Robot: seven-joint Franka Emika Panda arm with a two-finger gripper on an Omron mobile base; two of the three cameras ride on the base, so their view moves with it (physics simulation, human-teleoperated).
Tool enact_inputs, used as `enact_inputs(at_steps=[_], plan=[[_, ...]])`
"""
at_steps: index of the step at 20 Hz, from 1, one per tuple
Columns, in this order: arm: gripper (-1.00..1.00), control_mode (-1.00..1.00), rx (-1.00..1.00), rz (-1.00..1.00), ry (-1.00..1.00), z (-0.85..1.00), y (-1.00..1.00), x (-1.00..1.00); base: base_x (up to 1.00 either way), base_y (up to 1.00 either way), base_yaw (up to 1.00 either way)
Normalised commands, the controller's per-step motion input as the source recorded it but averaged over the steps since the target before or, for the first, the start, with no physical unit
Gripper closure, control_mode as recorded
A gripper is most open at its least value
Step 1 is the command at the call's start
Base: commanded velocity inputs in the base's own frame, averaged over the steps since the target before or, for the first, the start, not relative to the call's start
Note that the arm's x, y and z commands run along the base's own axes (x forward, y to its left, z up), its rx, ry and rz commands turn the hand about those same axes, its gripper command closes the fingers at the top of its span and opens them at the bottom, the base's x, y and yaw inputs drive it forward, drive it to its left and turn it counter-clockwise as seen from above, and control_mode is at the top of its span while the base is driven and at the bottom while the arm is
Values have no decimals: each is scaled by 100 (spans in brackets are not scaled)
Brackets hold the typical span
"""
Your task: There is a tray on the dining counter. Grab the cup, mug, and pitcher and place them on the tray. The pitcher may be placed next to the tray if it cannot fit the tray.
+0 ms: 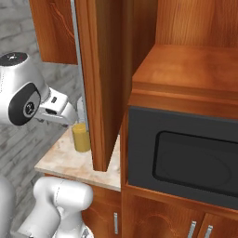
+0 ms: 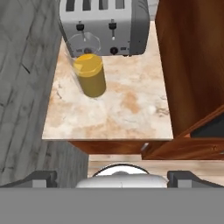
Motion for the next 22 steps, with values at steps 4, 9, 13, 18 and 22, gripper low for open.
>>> enact_inputs(at_steps=[4,9,13,18,22], plan=[[-100,-100,8,-3,6,-18,28,51,0,0,0],[-100,-100,4,0,3,-44,19,40,0,0,0],[-100,-100,0,0,0,-43,21,33,0,0,0],[-100,-100,0,0,0,-39,19,34,0,0,0],[-100,-100,0,0,0,-27,13,37,0,0,0]])
